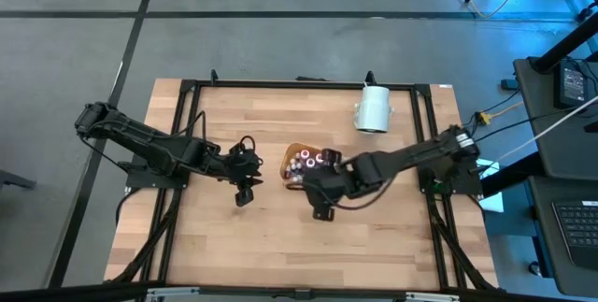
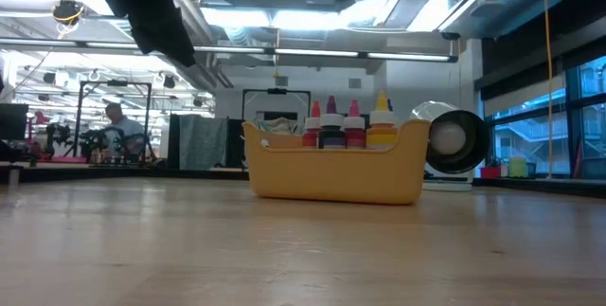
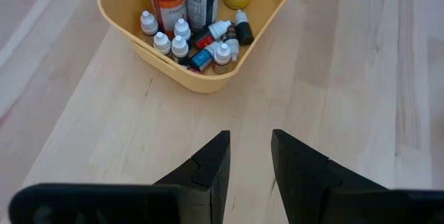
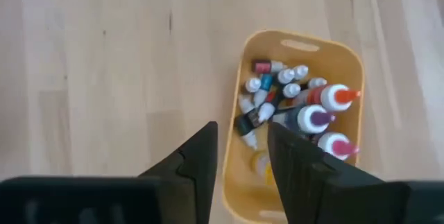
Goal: Pick & Place food coloring
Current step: Return to Home Position
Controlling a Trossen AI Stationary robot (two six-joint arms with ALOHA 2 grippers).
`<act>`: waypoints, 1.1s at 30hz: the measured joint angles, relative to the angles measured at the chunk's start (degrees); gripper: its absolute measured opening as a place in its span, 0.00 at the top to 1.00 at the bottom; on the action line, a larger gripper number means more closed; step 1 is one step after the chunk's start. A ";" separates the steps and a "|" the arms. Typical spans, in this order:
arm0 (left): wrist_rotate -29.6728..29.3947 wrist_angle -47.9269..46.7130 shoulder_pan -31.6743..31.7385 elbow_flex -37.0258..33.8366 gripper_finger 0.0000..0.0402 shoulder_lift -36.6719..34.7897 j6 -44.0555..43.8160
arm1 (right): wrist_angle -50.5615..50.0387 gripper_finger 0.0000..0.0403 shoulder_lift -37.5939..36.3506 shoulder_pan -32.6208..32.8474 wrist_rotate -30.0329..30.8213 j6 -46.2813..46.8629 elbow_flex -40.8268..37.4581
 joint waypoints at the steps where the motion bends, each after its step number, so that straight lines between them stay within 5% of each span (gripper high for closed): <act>1: -0.05 0.18 0.00 0.00 0.75 0.00 0.01 | 0.98 0.68 -1.20 0.54 0.17 0.90 -1.84; 8: 0.75 3.07 0.00 0.00 0.75 0.00 0.40 | 13.44 0.68 -11.70 3.21 0.15 4.83 -15.56; 17: 11.77 14.61 -0.01 0.00 0.75 0.02 9.06 | 25.76 0.68 -25.02 6.36 4.89 2.73 -29.91; 26: 14.57 22.00 -0.01 0.00 0.75 0.02 11.02 | 38.28 0.68 -38.08 9.53 4.99 1.24 -46.17; 33: 14.98 26.15 -0.02 0.00 0.75 0.02 10.67 | 38.23 0.68 -45.88 9.67 5.24 -0.53 -53.63</act>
